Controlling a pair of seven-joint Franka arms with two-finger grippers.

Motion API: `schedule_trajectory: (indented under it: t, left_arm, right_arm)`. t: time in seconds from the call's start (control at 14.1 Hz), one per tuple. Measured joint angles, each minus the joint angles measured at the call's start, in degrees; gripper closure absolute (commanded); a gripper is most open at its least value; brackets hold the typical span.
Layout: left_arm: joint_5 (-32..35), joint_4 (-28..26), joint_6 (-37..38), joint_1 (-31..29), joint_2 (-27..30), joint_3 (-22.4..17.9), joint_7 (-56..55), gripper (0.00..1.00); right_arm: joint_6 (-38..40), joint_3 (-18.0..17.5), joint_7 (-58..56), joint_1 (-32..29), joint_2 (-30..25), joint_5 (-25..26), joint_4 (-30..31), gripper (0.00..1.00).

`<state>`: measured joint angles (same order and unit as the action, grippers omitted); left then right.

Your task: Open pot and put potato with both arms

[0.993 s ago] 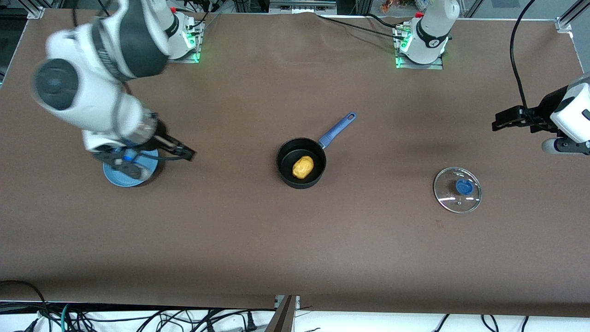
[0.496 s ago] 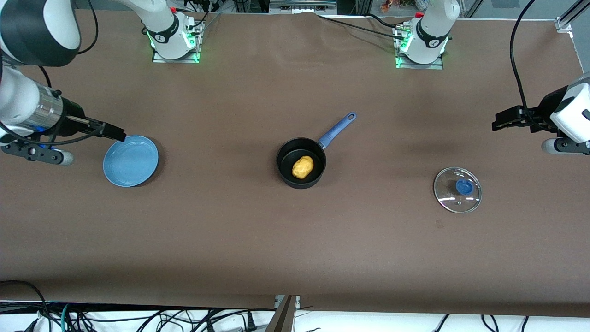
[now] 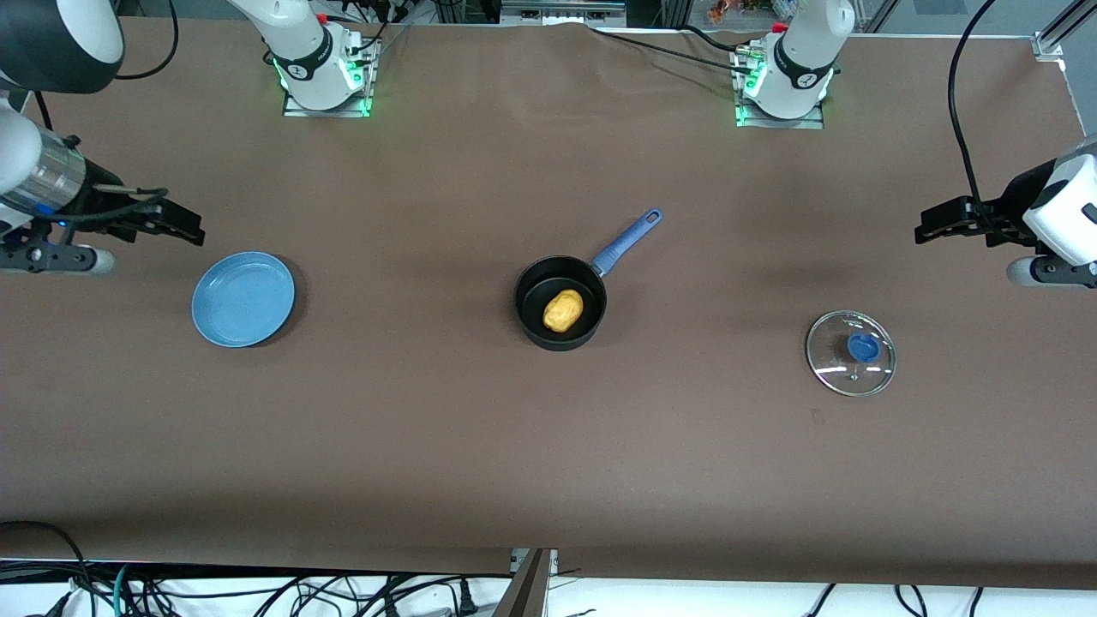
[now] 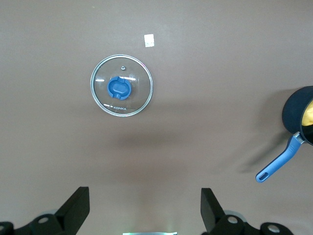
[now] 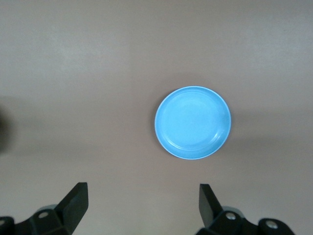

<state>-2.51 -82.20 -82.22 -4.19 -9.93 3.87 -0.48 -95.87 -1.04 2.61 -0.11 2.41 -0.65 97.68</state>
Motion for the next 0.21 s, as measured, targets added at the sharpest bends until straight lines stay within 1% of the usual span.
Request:
schedule_trajectory:
  t: [0.21]
  left_arm:
    - [0.0, 0.0, 0.0, 0.0, 0.0, 0.0, 0.0, 0.0]
  right_arm:
    - [-0.31, -0.87, -1.52, -2.14, -2.21, 0.0, 1.68, 0.0]
